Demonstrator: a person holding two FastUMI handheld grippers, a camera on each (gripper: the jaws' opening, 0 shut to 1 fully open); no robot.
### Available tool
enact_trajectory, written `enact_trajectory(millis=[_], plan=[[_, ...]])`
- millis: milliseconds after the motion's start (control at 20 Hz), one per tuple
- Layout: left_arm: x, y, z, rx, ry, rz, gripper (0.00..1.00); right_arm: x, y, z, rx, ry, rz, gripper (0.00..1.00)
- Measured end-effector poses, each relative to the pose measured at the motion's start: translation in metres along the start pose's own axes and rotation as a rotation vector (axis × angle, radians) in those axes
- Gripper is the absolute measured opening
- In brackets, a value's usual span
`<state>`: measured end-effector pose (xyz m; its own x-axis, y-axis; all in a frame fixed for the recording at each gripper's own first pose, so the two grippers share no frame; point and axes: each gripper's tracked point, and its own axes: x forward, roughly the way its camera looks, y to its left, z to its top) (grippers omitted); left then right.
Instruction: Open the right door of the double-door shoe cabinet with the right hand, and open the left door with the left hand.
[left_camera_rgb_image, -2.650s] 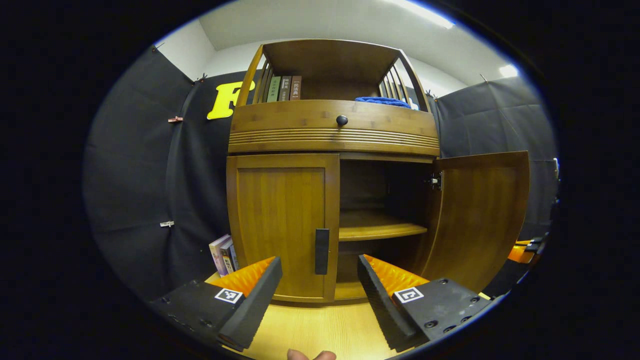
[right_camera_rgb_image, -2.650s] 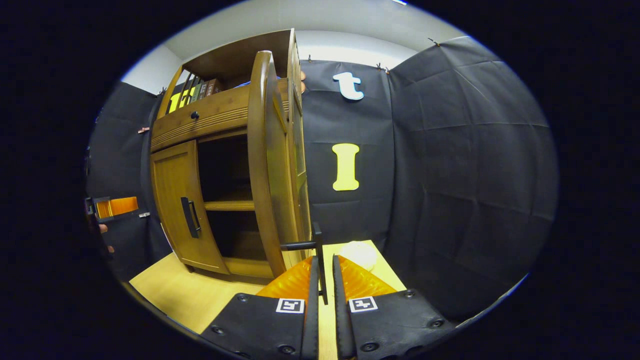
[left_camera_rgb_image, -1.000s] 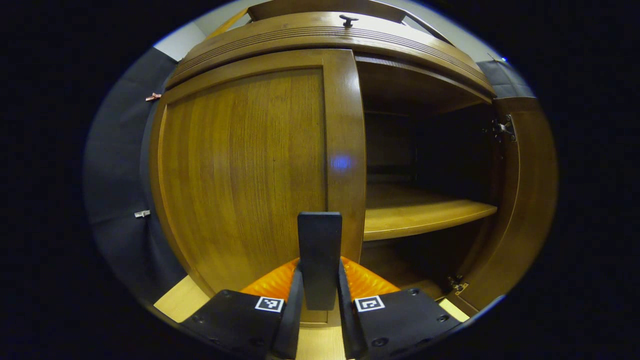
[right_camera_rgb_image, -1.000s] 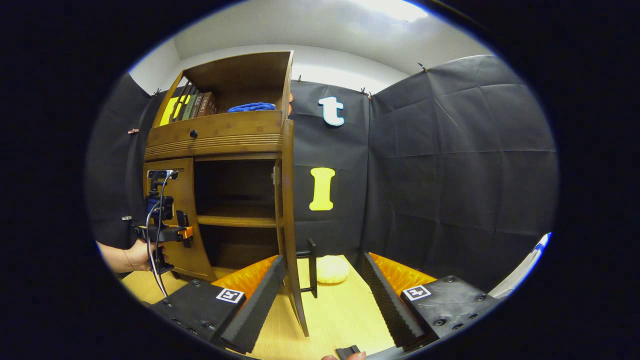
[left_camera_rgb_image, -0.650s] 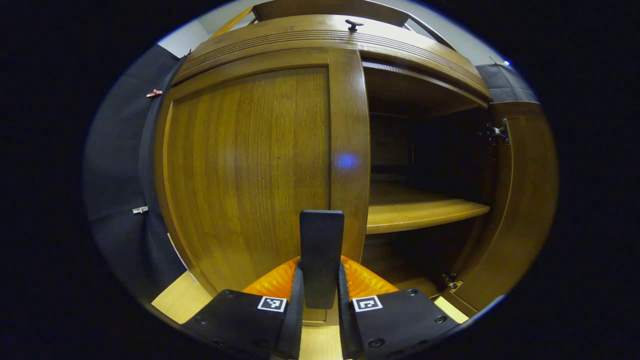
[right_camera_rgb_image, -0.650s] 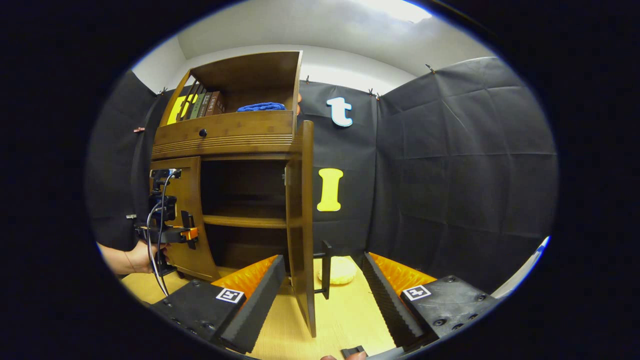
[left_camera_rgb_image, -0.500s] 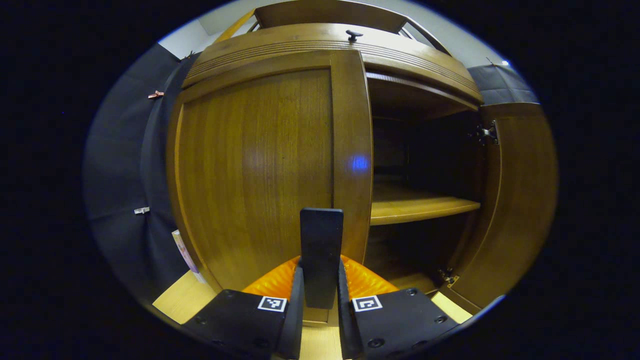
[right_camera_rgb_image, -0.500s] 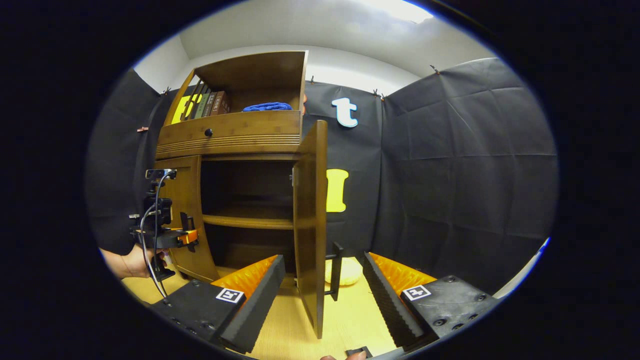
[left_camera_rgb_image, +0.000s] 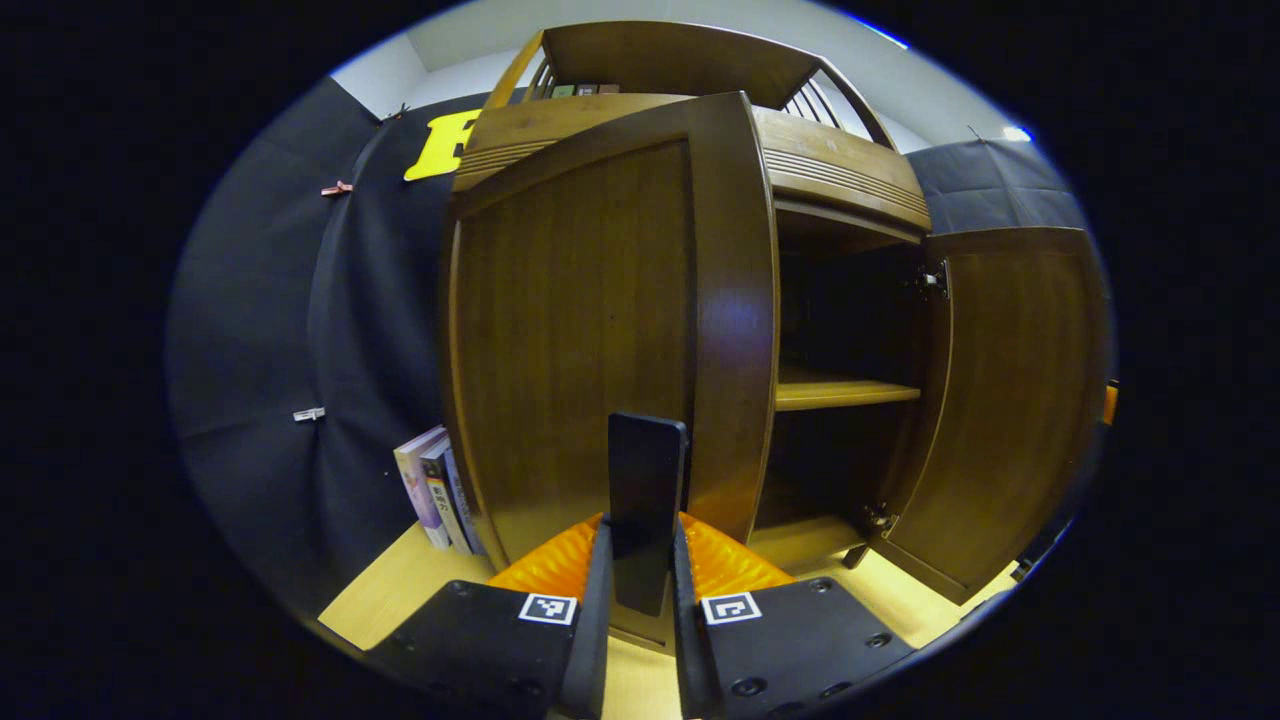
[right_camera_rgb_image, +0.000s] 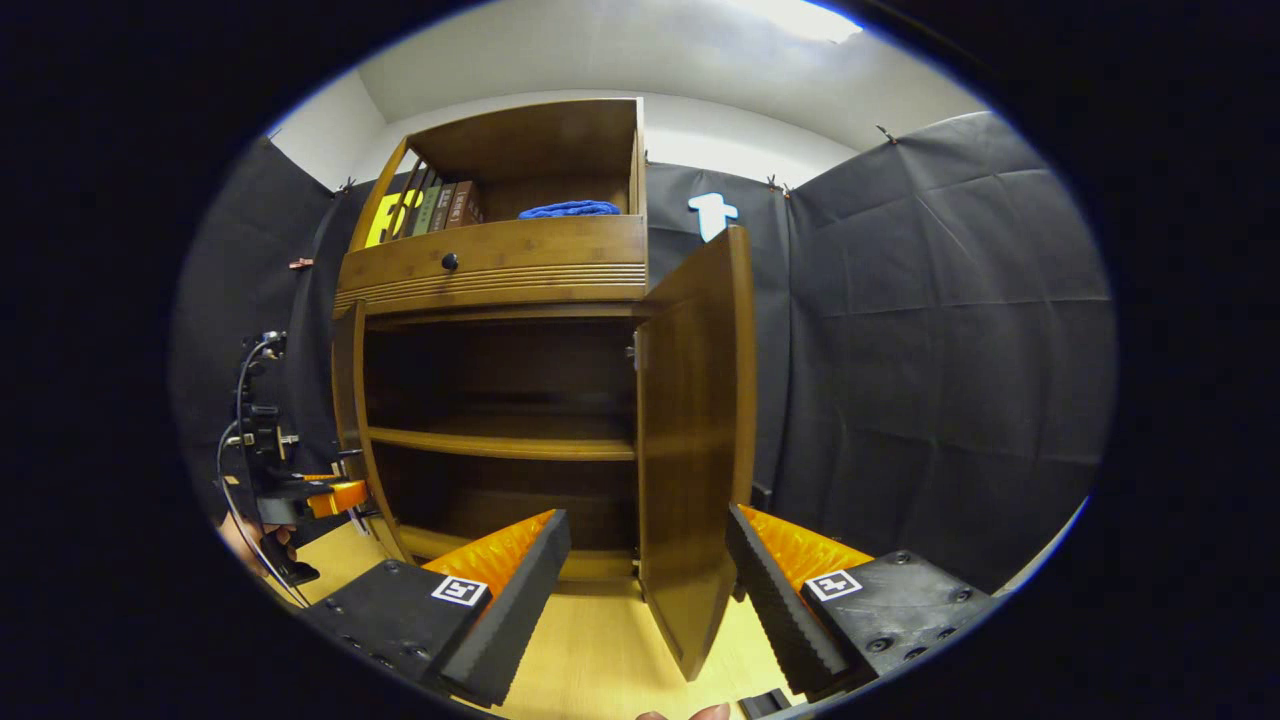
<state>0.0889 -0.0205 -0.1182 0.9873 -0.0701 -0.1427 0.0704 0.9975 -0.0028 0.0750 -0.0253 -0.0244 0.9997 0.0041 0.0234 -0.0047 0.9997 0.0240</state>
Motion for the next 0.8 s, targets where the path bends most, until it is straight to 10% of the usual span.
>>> enact_trajectory(millis=[800], plan=[[-0.067,0.067,-0.004,-0.035,-0.032,0.016,0.25,0.01,0.07,-0.017,-0.007,0.017,0.108,0.95]])
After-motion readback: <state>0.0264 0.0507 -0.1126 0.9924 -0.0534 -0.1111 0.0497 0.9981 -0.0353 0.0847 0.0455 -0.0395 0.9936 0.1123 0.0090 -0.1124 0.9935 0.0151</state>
